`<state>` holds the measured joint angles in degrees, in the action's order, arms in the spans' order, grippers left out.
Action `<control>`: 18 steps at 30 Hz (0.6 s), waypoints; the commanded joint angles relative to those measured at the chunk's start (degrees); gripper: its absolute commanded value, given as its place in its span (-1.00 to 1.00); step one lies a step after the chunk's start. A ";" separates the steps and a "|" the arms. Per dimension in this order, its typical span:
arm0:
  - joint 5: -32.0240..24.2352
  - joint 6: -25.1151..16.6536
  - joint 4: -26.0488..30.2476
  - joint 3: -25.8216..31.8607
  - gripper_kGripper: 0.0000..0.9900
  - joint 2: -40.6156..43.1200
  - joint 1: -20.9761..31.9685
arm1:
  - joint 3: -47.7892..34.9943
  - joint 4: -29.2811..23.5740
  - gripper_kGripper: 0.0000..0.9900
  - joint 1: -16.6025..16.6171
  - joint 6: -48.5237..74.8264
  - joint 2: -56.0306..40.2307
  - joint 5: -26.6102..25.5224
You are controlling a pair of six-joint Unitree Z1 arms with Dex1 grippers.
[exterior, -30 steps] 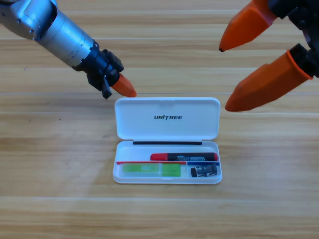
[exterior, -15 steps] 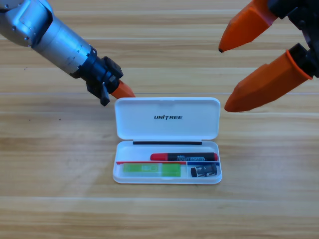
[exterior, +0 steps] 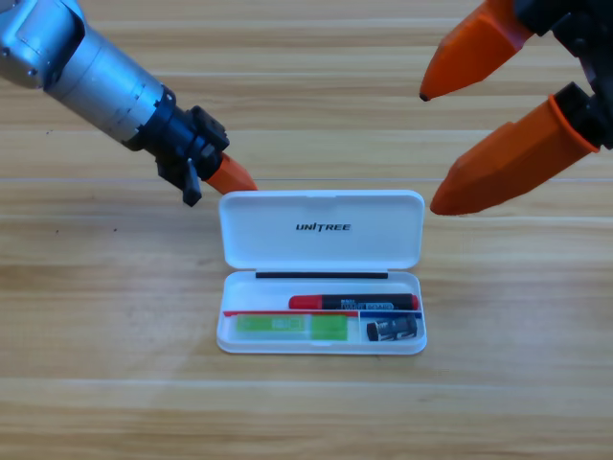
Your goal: Clean up eraser and pencils
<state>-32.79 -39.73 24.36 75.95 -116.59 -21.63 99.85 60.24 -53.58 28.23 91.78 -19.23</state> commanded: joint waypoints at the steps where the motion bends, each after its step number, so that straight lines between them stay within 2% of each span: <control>1: -0.43 -1.58 -0.90 -3.26 -1.00 1.46 -2.01 | -1.67 -1.62 0.85 1.73 -0.36 -0.90 -1.25; 18: 1.77 -7.65 -3.97 -9.94 -1.00 2.16 -7.37 | -1.15 -1.71 0.85 1.73 -1.07 -0.46 -2.21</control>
<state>-32.21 -46.30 21.89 68.75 -114.39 -26.26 99.85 60.23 -53.58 27.43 91.78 -20.05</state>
